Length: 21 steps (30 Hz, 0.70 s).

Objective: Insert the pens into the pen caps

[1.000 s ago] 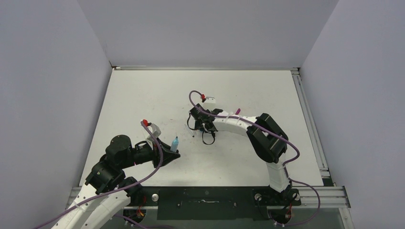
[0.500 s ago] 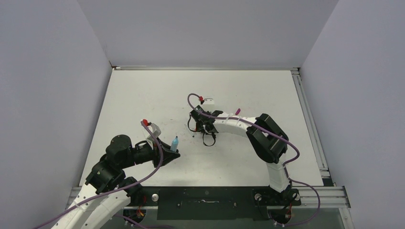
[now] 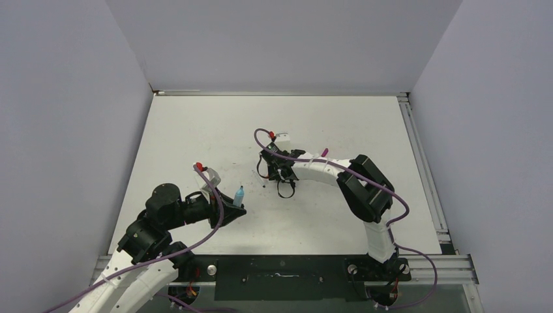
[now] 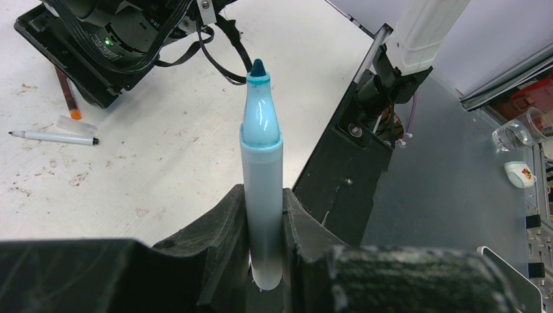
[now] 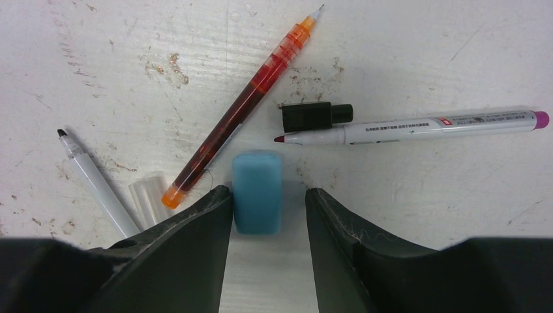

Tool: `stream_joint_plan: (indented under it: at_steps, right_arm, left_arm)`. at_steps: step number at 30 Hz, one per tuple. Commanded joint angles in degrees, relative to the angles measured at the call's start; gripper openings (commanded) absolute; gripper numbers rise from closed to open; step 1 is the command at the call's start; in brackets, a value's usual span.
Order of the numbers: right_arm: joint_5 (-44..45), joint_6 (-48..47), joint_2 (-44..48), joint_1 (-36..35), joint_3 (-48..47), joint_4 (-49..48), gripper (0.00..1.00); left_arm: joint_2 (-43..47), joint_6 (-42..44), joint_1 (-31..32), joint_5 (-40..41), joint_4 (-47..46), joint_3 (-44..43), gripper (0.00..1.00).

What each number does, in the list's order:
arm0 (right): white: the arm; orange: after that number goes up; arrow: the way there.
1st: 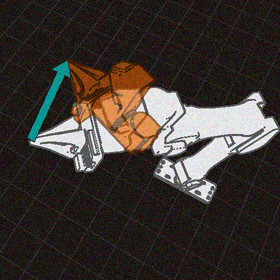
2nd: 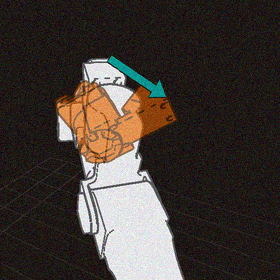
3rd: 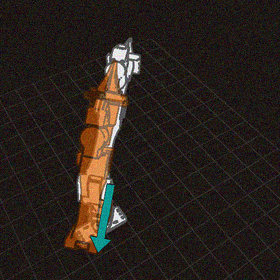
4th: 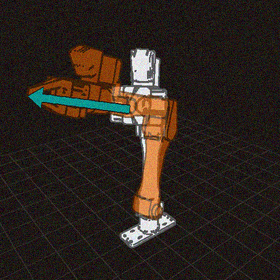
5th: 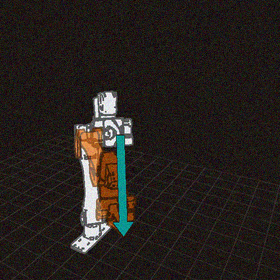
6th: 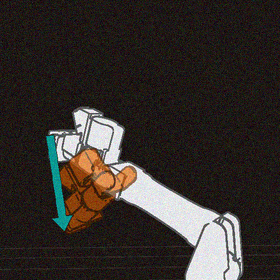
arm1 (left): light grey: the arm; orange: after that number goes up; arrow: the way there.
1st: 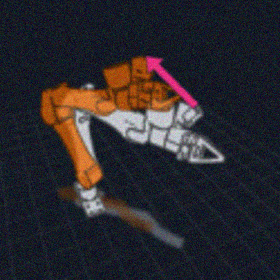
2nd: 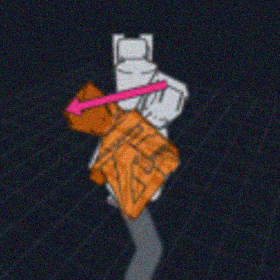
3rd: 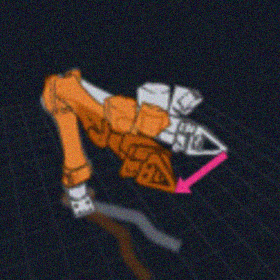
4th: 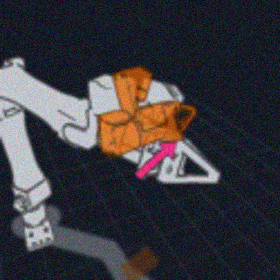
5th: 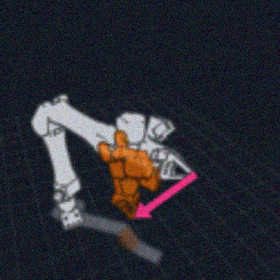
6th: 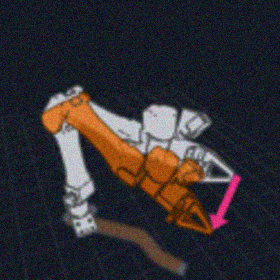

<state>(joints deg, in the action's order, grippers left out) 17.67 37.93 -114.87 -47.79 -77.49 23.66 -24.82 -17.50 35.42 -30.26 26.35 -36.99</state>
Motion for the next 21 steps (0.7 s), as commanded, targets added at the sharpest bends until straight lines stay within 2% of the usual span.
stream_joint_plan:
  at_steps: [1, 13, 18, 21]
  right_arm:
    - [-0.31, -1.68, -0.46, 0.52, -2.87, -0.11, 0.45]
    - [-0.78, -2.9, -1.82, 0.51, -3.78, 0.07, 0.39]
    - [-0.26, -3.47, -1.65, 0.51, -3.72, 0.43, 0.26]
    - [0.23, -3.89, -1.1, 0.49, -3.67, 1.12, 0.11]
  left_arm:
    - [-0.27, 0.8, -0.26, 0.47, -2.45, -0.51, 0.0]
    - [-0.6, 0.8, -0.26, 0.63, -2.4, -0.52, 0.0]
    - [-0.6, 0.8, -0.26, 0.73, -2.4, -0.54, 0.0]
    - [-0.63, 0.8, -0.26, 0.9, -2.4, -0.53, 0.0]
